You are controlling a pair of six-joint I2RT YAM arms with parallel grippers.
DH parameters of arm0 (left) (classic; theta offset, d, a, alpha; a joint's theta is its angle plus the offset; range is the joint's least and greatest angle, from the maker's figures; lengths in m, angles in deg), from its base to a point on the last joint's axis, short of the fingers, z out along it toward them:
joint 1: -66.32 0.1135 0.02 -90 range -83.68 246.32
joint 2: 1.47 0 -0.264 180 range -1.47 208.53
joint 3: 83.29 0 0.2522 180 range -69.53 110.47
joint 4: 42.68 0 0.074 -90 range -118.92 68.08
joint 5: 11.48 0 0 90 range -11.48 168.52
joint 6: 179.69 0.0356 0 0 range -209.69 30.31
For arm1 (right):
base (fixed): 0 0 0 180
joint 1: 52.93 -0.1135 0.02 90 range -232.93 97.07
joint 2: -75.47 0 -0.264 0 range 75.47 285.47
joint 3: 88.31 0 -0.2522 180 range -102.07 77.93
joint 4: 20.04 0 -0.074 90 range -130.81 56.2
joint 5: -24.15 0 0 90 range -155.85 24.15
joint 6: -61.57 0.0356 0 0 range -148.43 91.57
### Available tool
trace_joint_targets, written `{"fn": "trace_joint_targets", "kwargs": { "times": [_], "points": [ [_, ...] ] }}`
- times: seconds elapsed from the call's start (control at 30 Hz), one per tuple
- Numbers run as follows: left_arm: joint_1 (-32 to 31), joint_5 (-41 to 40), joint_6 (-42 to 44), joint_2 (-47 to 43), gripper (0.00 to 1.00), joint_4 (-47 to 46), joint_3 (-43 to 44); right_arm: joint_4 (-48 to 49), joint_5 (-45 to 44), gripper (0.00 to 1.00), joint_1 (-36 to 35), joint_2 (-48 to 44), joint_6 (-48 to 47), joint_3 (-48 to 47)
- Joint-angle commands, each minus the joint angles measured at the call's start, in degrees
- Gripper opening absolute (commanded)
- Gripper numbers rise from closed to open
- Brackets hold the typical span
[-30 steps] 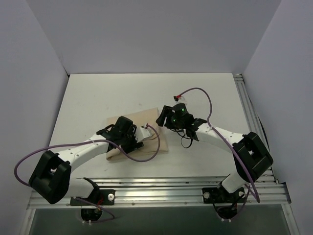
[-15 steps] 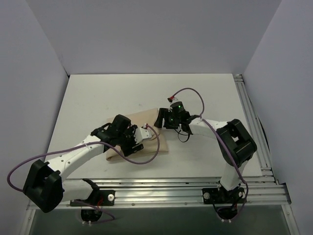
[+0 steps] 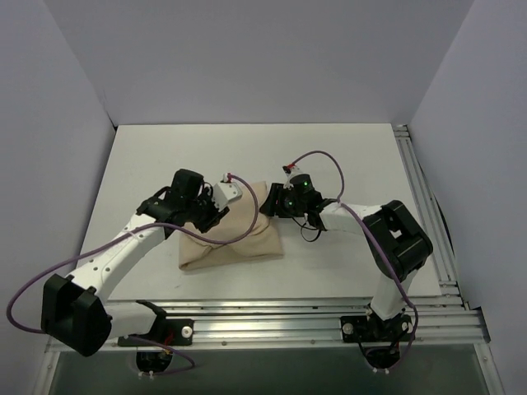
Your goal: Prepare the surgical pack
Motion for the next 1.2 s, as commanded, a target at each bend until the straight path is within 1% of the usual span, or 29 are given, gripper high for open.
{"fn": "trace_joint_targets", "kwargs": {
  "times": [0.0,0.1,0.13,0.17,0.2,0.3,0.37,0.4,0.43,0.47,0.57,0.6,0.63,0.7,0.73,0.83,0.97,1.0,1.1,1.13,1.17],
  "points": [
    [0.37,-7.63,1.93,4.31,0.42,-2.37,-4.89,-0.19,1.53,0.43,0.23,-1.07,-0.67,1.27],
    [-0.33,-3.42,5.01,3.09,0.42,-2.72,-9.72,-0.01,1.71,0.38,0.23,-1.42,-0.67,1.54],
    [-0.68,-3.06,5.97,2.13,0.42,-2.98,-10.70,-0.01,1.71,0.34,0.23,-1.51,-0.59,1.54],
    [-1.56,-3.75,6.24,1.69,0.43,-3.42,-12.36,0.07,1.71,0.32,0.23,-1.42,-0.50,1.54],
    [-1.83,-4.37,6.42,1.42,0.43,-4.12,-12.99,0.16,1.62,0.28,0.23,-1.42,-0.50,1.54],
    [-2.00,-5.34,6.07,1.94,0.43,-5.35,-14.39,0.51,1.45,0.22,0.23,-1.07,-0.15,1.54],
    [-1.92,-6.65,5.02,2.30,0.43,-6.67,-14.75,0.16,0.22,0.15,0.32,-0.81,0.03,1.45],
    [-1.83,-7.01,4.14,2.21,0.44,-7.81,-14.84,0.25,-0.22,0.08,0.41,-0.89,0.12,1.54],
    [-1.65,-7.27,3.79,1.86,0.45,-7.99,-14.75,0.25,-0.49,0.06,0.67,-1.16,0.55,1.80],
    [-1.39,-7.27,3.35,1.42,0.47,-7.91,-14.32,0.51,-1.10,0.00,1.02,-1.42,0.91,2.15],
    [-0.86,-7.10,1.77,-1.04,0.54,-5.81,-10.72,0.17,-2.94,0.00,3.04,-2.21,2.49,3.30],
    [-0.60,-7.79,1.15,-2.17,0.62,-5.02,-9.49,-0.88,-6.08,0.00,3.57,-2.48,2.84,3.21],
    [-0.42,-8.58,0.80,-2.53,0.66,-4.40,-6.61,-2.20,-7.85,0.00,4.10,-2.91,3.28,3.12],
    [-0.07,-11.74,-0.69,-2.54,0.74,-2.73,-3.78,-3.88,-11.19,0.00,6.03,-4.66,4.33,3.99],
    [0.19,-16.02,-1.05,-2.28,0.76,-2.46,-1.33,-3.62,-11.73,0.00,6.99,-5.46,5.12,4.87],
    [1.76,-21.58,-2.81,-1.40,0.79,-1.58,1.50,-1.86,-13.05,0.00,12.26,-9.05,8.64,9.09],
    [3.53,-22.13,-3.78,-1.83,0.79,-1.05,4.06,-2.74,-14.99,0.00,20.52,-13.02,11.72,12.78],
    [3.71,-22.39,-3.86,-2.18,0.79,-1.23,4.06,-2.56,-14.99,0.00,24.54,-14.59,13.03,14.62],
    [4.50,-23.09,-3.95,-2.80,0.79,-1.32,4.06,-1.07,-14.37,0.00,31.85,-18.19,15.58,17.70],
    [4.67,-23.27,-3.95,-3.06,0.79,-1.32,3.97,-0.81,-14.37,0.00,37.44,-19.17,17.33,19.63],
    [5.20,-23.44,-3.95,-3.24,0.79,-1.14,3.97,-0.72,-14.64,0.00,40.11,-20.13,18.30,20.60]
  ]
}}
